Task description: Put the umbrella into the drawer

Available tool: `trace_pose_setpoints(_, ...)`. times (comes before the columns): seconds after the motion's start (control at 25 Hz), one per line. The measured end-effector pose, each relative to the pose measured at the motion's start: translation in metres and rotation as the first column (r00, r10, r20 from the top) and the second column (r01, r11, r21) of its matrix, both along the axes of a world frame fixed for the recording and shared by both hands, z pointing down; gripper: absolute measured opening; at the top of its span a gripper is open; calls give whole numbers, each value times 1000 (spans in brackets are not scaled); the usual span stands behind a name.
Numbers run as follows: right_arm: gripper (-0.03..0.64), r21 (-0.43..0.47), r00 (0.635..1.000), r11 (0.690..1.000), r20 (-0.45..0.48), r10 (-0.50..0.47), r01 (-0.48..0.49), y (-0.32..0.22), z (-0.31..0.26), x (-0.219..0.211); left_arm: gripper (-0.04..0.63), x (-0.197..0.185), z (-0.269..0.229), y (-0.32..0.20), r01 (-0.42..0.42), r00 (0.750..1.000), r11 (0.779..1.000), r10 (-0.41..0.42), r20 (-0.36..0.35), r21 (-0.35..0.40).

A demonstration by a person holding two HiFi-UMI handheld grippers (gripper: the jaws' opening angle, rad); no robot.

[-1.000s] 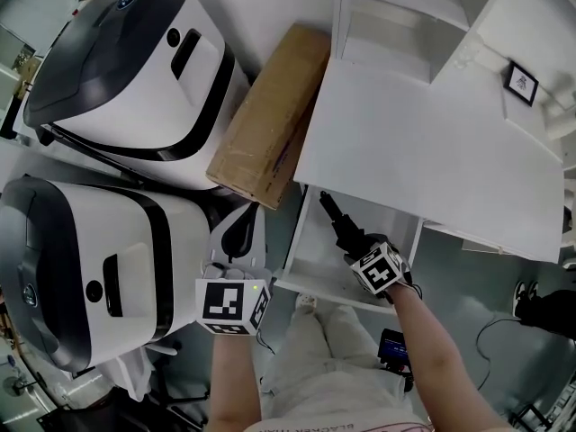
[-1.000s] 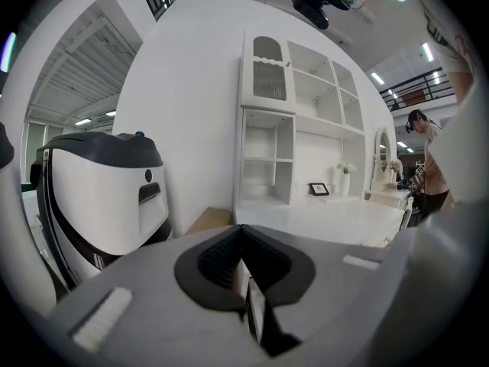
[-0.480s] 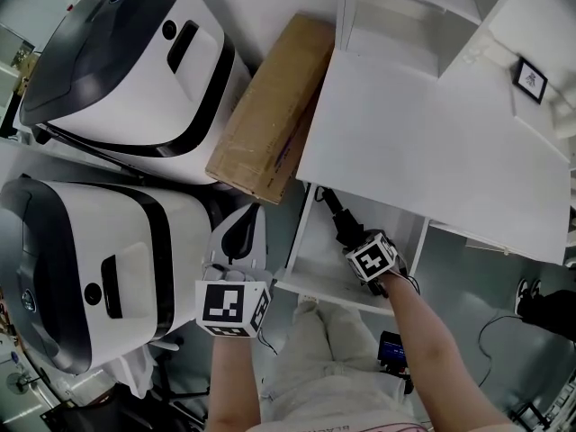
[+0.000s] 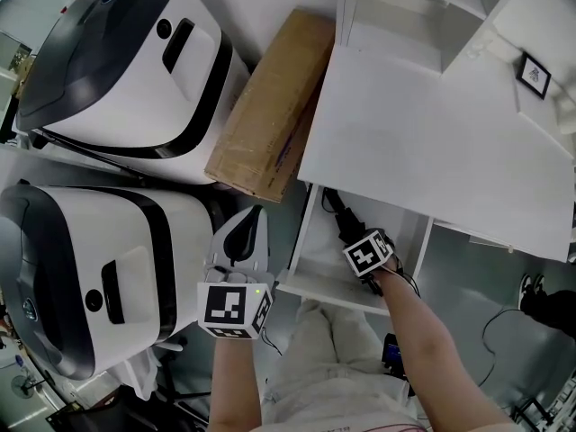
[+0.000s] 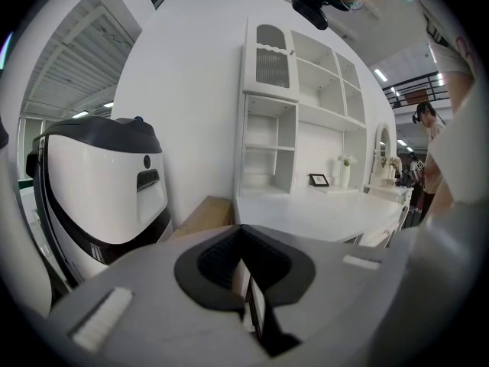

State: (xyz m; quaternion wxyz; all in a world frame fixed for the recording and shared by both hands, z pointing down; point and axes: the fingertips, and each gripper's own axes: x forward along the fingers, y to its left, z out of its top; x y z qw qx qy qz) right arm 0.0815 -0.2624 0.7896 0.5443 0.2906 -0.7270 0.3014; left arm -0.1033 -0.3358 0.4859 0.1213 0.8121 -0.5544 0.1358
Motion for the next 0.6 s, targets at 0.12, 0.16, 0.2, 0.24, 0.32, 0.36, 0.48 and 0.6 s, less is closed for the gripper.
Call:
trace_pose_setpoints(0.12,272,-9,1000,1000,-19,6,-7,1,4,5,3,1,1,0,-3,1000,1000,3,3,-5)
trace_pose_setpoints(0.16,272,-14,1000,1000,-24,4,-4,2,5,6,3,1,2,0,-2,1000,1000,2,4,-7)
trace_pose_setpoints(0.2,272,-18,1000,1000,-28,1,-2,2,7,7,3,1,2,-1,-1,1000,1000,1,5,-8)
trace_pose_setpoints(0.24,272,-21,1000,1000,-31,1,-1,3,8,7,3,1,2,-1,-1,1000,1000,1,5,-8)
trace_pose_setpoints(0.32,272,-24,999,1000,-32,10,-11,3,8,8,2,1,2,-1,-2,1000,1000,2,4,-8)
trace_pose_setpoints(0.36,273,-24,999,1000,-30,19,-19,2,7,9,3,1,2,-1,-1,1000,1000,2,3,-8)
trace_pose_setpoints(0.48,288,-23,999,999,-24,39,-40,1,5,9,3,1,2,-2,2,1000,1000,-2,0,-9)
trace_pose_setpoints(0.6,329,-16,998,998,-34,53,-53,2,2,12,2,5,1,-2,-3,1000,1000,3,-8,-5)
